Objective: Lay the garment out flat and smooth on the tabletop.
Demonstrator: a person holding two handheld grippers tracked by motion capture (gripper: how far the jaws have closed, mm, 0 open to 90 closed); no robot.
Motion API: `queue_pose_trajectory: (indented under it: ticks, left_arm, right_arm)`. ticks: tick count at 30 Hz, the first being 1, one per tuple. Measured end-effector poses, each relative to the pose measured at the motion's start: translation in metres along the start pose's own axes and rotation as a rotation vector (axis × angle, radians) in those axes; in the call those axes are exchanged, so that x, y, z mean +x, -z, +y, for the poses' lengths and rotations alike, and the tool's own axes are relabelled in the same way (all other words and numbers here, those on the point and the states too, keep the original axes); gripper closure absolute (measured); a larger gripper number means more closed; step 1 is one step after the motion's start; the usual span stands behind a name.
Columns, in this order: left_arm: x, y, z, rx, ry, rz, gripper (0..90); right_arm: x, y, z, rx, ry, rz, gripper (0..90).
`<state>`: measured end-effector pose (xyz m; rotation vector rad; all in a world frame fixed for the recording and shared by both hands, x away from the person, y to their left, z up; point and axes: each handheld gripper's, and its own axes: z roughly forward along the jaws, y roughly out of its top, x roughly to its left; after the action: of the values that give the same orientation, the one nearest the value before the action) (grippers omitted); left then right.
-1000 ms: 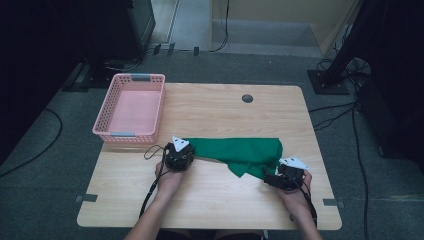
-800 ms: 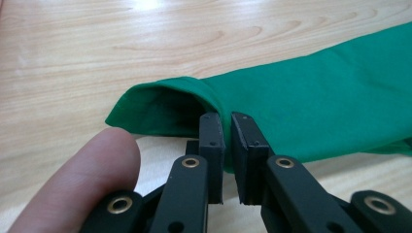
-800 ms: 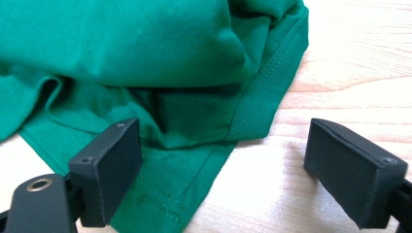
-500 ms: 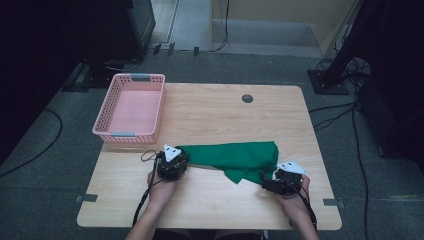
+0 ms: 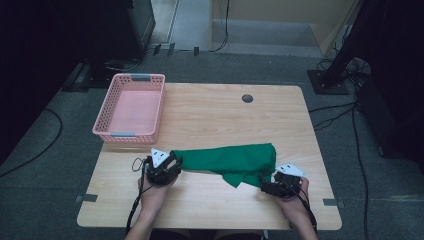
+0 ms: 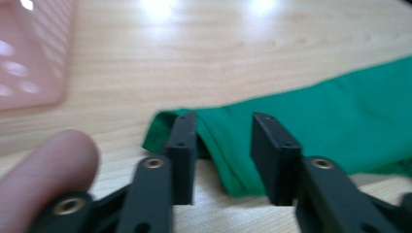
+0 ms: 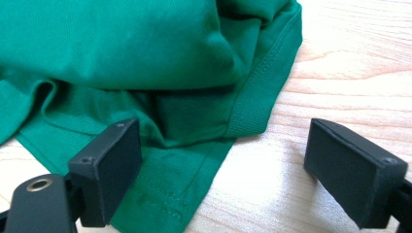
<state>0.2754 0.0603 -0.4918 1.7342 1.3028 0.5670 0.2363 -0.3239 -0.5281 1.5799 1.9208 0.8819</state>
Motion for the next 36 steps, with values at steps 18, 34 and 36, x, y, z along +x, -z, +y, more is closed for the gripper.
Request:
queue_pose_trajectory:
  ticks: [18,34,36]
  left_arm:
    - [-0.094,-0.025,-0.004,0.046,-0.193,-0.191,42.6]
    - [-0.147,-0.056,-0.013,0.107,-0.426,-0.163,36.4]
    - [-0.149,-0.06,-0.015,0.115,-0.459,-0.14,37.1]
  right_arm:
    - [0.0,0.0,0.0,0.001,0.0,0.002,13.6]
    - [-0.001,-0.002,0.001,0.02,-0.011,-0.009,5.0]
    - [-0.001,-0.002,0.001,0.02,-0.011,-0.009,5.0]
